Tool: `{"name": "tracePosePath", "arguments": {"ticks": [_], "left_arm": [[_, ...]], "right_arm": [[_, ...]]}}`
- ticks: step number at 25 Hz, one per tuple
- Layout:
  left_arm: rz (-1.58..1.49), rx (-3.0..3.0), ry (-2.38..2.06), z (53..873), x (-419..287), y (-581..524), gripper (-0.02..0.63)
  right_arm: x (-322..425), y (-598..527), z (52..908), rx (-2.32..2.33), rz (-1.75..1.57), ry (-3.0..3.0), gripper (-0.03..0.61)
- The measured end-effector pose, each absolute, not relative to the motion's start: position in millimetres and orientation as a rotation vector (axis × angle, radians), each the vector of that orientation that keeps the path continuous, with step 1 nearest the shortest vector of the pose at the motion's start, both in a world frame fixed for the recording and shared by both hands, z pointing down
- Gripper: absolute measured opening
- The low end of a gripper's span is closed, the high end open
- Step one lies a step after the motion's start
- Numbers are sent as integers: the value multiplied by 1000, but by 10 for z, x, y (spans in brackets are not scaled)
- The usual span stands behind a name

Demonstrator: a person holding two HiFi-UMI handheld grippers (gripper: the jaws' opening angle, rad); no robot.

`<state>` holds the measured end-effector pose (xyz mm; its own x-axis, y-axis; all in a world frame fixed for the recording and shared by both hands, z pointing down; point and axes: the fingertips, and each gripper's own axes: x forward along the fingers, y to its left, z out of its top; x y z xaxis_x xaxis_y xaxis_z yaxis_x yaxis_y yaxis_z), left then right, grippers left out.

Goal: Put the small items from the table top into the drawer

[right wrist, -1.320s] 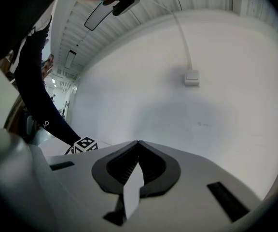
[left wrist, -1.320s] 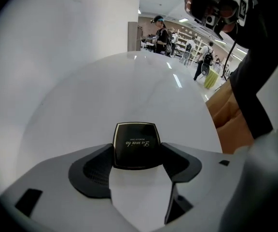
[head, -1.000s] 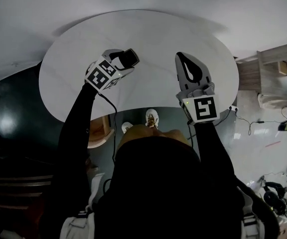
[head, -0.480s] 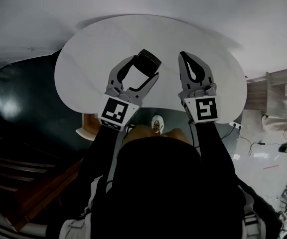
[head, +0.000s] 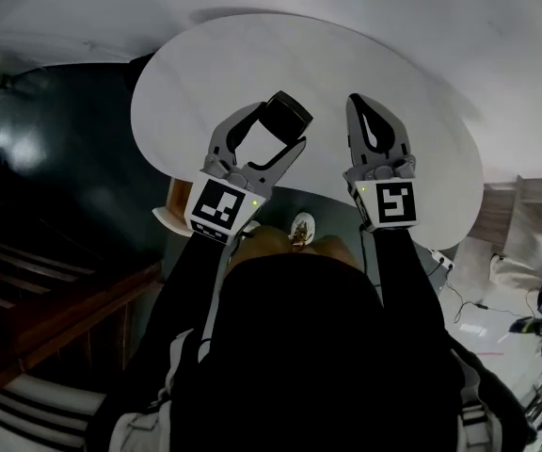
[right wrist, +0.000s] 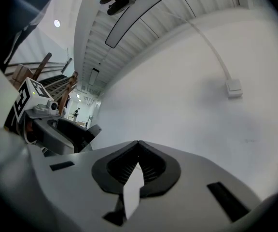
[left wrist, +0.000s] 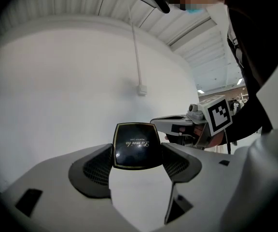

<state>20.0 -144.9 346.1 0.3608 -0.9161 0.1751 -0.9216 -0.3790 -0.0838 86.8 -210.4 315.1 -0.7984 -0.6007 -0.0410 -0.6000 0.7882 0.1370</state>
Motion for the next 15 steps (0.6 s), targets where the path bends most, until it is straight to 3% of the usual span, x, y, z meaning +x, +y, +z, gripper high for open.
{"name": "tracePosePath", "arguments": {"ticks": [15], "left_arm": [[373,2182,-2117,3474,-1334,-163,328]], "right_arm": [[-881,-1126,3293,443,-198,-3098,25]]}}
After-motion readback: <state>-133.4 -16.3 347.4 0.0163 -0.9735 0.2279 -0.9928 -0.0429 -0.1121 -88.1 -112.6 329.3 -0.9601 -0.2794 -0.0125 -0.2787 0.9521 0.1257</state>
